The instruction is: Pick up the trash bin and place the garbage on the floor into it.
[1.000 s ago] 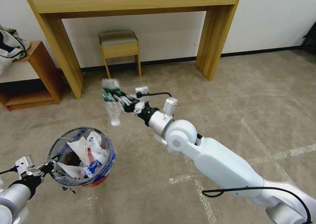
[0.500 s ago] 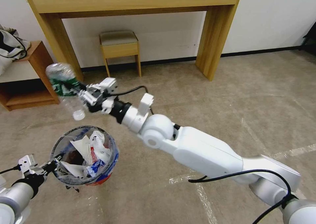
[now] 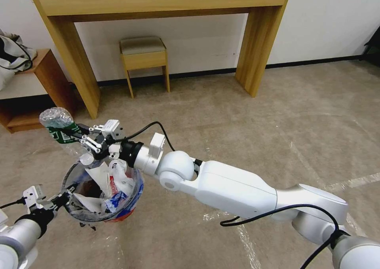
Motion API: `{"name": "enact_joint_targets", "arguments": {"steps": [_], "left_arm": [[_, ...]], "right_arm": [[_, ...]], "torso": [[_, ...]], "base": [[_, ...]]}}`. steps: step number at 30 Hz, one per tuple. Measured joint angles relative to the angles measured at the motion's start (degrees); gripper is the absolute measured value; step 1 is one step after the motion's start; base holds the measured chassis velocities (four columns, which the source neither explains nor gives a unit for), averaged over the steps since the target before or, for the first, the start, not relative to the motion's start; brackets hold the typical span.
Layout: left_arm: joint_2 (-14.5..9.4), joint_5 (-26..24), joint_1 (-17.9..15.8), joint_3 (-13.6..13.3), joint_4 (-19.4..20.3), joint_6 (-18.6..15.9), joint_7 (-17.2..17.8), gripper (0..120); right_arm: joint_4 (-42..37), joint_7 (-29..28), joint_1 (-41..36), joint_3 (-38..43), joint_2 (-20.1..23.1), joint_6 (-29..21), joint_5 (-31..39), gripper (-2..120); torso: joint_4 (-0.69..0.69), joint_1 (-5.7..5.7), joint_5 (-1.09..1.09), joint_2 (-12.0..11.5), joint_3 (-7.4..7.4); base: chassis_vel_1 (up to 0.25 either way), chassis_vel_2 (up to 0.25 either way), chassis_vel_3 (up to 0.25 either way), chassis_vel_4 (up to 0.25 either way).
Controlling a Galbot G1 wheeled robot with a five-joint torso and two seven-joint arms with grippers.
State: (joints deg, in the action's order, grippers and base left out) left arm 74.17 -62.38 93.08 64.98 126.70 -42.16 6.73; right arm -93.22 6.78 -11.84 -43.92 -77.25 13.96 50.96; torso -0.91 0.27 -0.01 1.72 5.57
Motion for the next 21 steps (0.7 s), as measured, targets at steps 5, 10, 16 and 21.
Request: {"name": "enact_joint_targets", "arguments": {"steps": [5,10,16,21], "left_arm": [[0.0,-0.2,0.0,0.0,0.0,0.0,0.0,1],[0.0,-0.2,0.0,0.0,0.0,0.0,0.0,1],[0.0,-0.2,0.0,0.1,-0.2,0.0,-0.1,1],[0.1,-0.2,-0.2,0.0,-0.4,0.0,-0.1,1]], "right_arm": [[1.1,1.4,-0.9,-0.5,0.0,0.9,-1.7,11],[1.8,2.0,-1.4,-0.7,0.0,1.4,-2.5,11],[2.6,2.6,-2.0,-1.4,0.0,1.8,-3.0,11],[2.9,2.6,-2.7,-1.8,0.0,1.9,-3.5,11]], "torso": [[0.0,0.0,0.01,0.0,0.0],[0.0,0.0,0.01,0.0,0.0],[0.0,0.0,0.01,0.0,0.0],[0.0,0.0,0.01,0.0,0.0]], "base": [[0.0,0.0,0.0,0.0],[0.0,0.0,0.0,0.0],[0.0,0.0,0.0,0.0],[0.0,0.0,0.0,0.0]]}}
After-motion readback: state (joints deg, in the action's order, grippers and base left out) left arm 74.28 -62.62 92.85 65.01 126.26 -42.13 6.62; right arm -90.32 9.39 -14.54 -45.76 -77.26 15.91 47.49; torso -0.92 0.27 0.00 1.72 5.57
